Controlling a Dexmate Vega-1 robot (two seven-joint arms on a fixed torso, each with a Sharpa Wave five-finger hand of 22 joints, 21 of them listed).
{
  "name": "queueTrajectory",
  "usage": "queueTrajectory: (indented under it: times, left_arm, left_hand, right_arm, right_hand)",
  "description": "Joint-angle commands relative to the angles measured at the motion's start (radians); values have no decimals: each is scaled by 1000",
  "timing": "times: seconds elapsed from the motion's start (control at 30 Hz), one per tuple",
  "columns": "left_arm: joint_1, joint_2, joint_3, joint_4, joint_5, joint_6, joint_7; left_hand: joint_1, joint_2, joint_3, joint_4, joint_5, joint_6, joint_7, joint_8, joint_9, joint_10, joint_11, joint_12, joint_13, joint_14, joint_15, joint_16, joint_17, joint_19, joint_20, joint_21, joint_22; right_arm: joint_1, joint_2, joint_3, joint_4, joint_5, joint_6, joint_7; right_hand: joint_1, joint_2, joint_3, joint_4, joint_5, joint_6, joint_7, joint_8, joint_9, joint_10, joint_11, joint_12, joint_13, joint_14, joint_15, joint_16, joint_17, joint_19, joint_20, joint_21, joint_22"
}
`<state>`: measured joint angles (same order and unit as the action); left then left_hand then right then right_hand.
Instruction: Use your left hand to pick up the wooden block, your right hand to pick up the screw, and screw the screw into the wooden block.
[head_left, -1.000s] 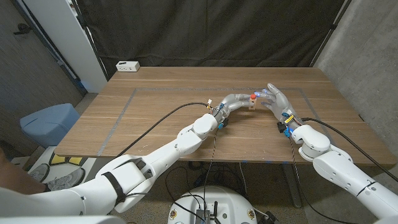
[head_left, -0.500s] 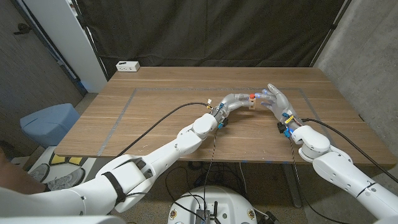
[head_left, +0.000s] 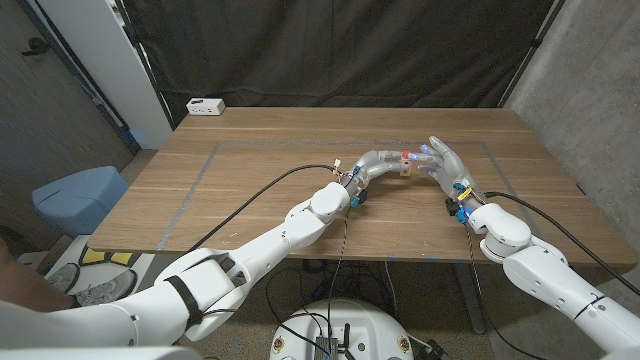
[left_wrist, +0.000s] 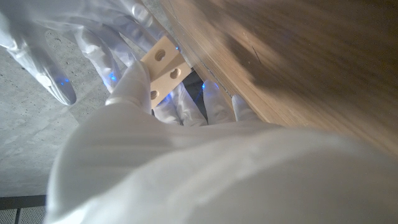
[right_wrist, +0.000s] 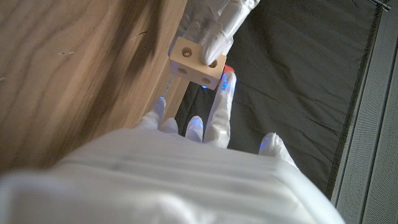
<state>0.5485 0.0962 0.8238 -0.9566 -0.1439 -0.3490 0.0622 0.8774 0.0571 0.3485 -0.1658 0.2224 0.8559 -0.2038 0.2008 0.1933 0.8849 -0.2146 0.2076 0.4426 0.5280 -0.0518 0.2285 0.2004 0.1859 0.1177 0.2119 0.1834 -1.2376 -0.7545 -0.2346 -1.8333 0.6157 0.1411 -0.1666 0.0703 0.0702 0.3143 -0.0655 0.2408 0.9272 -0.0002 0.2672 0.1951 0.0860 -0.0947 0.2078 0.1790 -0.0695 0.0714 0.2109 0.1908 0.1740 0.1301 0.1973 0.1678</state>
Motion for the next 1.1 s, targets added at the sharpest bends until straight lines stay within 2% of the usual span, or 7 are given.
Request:
queueTrajectory:
  times: [0.03, 0.73, 0.87, 1.1]
  left_arm:
    - [1, 0, 2, -2, 3, 3, 3]
    - [16, 13, 3, -40, 11, 10, 11]
    - [21, 18, 3, -52, 13, 14, 14]
    - [32, 27, 3, -77, 16, 23, 18]
  left_hand:
    - [-18, 33, 21, 13, 10, 53, 39, 9, 4, 9, 1, 6, 3, 8, -55, 4, 1, 9, 1, 4, 5]
    - [-17, 32, 21, 12, 10, 56, 41, 10, 4, 10, 1, 6, 3, 9, -53, 4, 1, 9, 1, 4, 5]
    - [-18, 33, 21, 12, 9, 55, 42, 10, 4, 9, 1, 6, 3, 8, -54, 4, 1, 8, 2, 3, 5]
    - [-17, 32, 20, 11, 9, 55, 40, 9, 4, 10, 1, 6, 3, 8, -55, 4, 1, 9, 2, 3, 5]
  right_arm:
    - [-7, -1, 4, 6, 4, 18, 16]
    - [-45, 11, 30, -25, -28, 20, -59]
    - [-46, 13, 31, -25, -30, 23, -57]
    - [-47, 10, 31, -25, -30, 25, -45]
  right_hand:
    - [6, -2, 2, -4, 7, 9, -2, 1, 2, 10, -1, 2, 2, 8, 1, 3, 0, 9, -3, 1, 1]
    - [11, -1, 4, -8, 7, 18, -2, -5, 2, 36, 16, 2, 2, 39, -10, 9, -1, 37, -13, 5, 1]
    - [13, -1, 5, -10, 7, 0, -8, -14, 2, 32, 17, -2, 2, 40, -10, 8, -1, 39, -13, 4, 1]
    - [14, -5, 5, -13, 6, -72, -22, -48, 4, 1, 19, -19, 3, 27, -4, -3, 0, 32, -11, -4, 1]
